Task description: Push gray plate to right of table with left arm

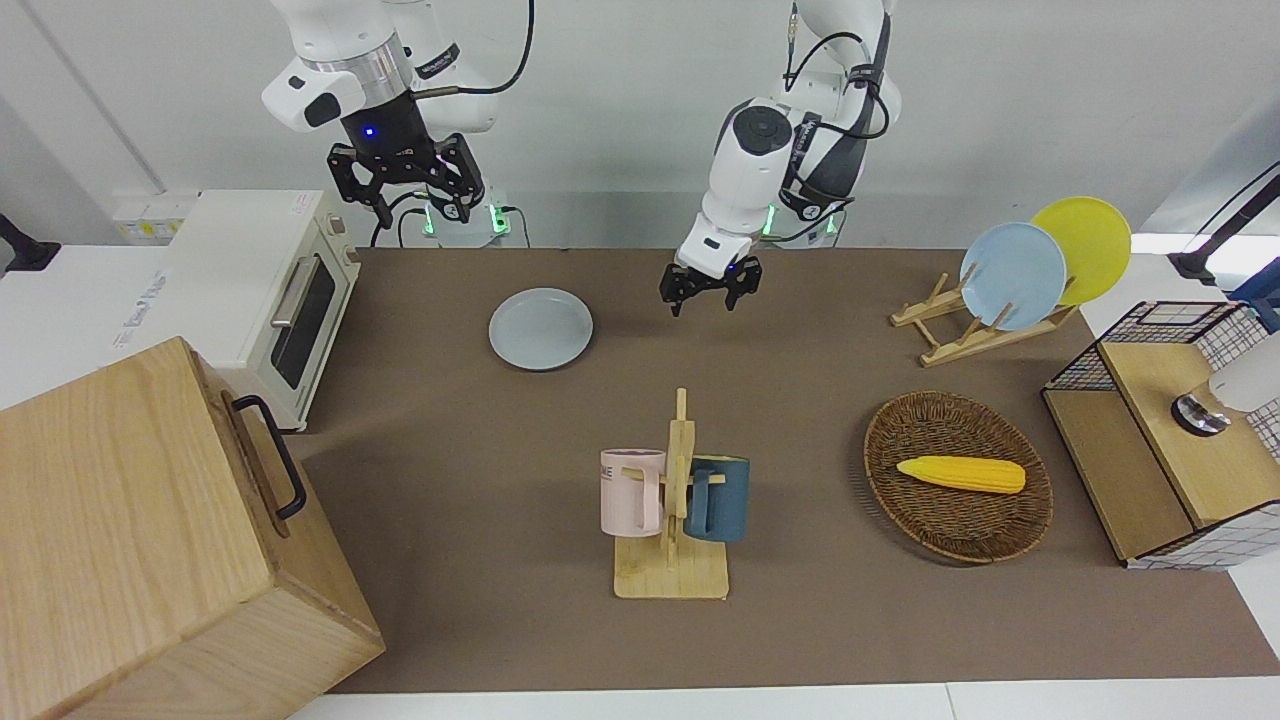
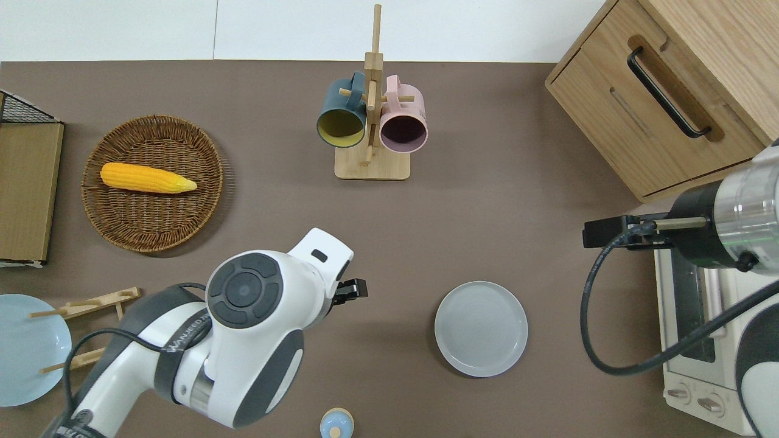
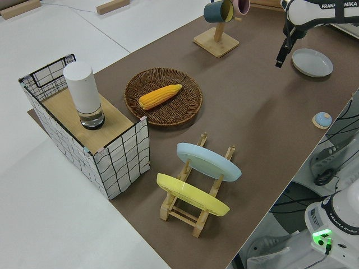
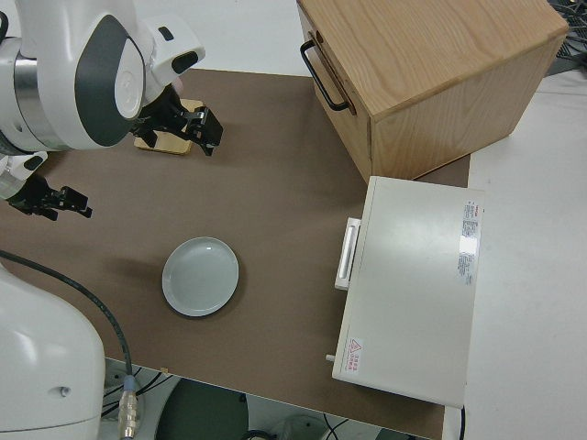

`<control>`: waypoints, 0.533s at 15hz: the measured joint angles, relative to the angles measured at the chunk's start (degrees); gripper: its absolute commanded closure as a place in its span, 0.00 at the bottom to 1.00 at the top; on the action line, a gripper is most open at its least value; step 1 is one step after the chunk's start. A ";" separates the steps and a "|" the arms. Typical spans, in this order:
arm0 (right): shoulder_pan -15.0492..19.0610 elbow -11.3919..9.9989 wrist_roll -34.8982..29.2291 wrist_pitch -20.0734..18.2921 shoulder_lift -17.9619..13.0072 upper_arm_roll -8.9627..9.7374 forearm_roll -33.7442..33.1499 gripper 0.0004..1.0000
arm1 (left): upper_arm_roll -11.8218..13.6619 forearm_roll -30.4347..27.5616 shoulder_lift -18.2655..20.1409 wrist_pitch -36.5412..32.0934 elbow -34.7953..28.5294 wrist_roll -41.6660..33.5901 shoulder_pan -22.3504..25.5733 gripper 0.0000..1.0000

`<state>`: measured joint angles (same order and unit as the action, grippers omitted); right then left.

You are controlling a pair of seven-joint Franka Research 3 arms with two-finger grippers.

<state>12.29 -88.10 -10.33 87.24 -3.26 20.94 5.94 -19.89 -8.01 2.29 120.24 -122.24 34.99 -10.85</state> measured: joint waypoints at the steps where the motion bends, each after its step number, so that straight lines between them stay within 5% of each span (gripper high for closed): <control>1: 0.00 0.00 0.00 0.00 0.00 0.00 0.00 0.00 | 1.71 0.00 0.92 -1.90 0.01 -2.80 1.04 0.01; 8: 0.00 0.00 0.00 0.00 0.00 0.00 0.00 0.00 | 18.52 0.02 9.18 -12.90 0.04 -22.32 2.28 0.01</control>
<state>12.29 -88.10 -10.33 87.24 -3.26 20.94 5.94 -1.37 -7.99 11.47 107.34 -122.20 12.67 -8.57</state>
